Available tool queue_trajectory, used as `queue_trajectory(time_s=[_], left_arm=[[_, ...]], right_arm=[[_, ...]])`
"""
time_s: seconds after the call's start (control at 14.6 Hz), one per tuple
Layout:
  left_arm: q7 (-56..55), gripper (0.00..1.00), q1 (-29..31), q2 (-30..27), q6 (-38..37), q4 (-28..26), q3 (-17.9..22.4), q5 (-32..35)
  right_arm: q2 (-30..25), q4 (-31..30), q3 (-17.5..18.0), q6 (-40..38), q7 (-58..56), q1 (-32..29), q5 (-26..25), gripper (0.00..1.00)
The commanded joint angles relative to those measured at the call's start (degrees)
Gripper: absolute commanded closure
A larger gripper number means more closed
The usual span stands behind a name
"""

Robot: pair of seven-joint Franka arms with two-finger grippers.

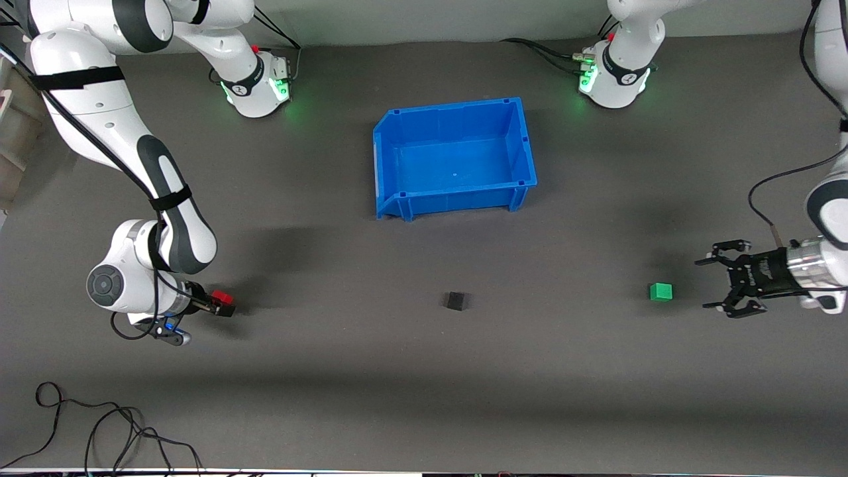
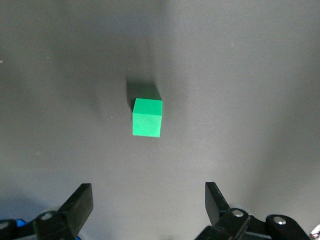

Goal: Attach green and red cubes to black cube
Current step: 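Grasp the red cube with the right gripper while the left gripper grasps green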

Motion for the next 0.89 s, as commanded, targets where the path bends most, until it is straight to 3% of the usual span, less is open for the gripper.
queue_trajectory(time_s=[0.0,0.34,0.82], left_arm=[[4.5,0.00,0.5,1.3,2.3,-1.8,-0.3,-2.2],[13.2,0.00,1.1,2.9,7.1,-5.5,-0.3,-6.7],[13.6,0.00,0.1,5.5,12.9,-6.1,-0.5,-9.6]], right_arm=[[-0.7,-1.1,-0.2,1.4,0.9,0.3,0.6,0.13],[-0.8,-1.1,-0.2,1.4,0.8,0.2,0.6,0.33],[-0.7,-1.1,-0.2,1.5,0.8,0.2,0.6,0.64]])
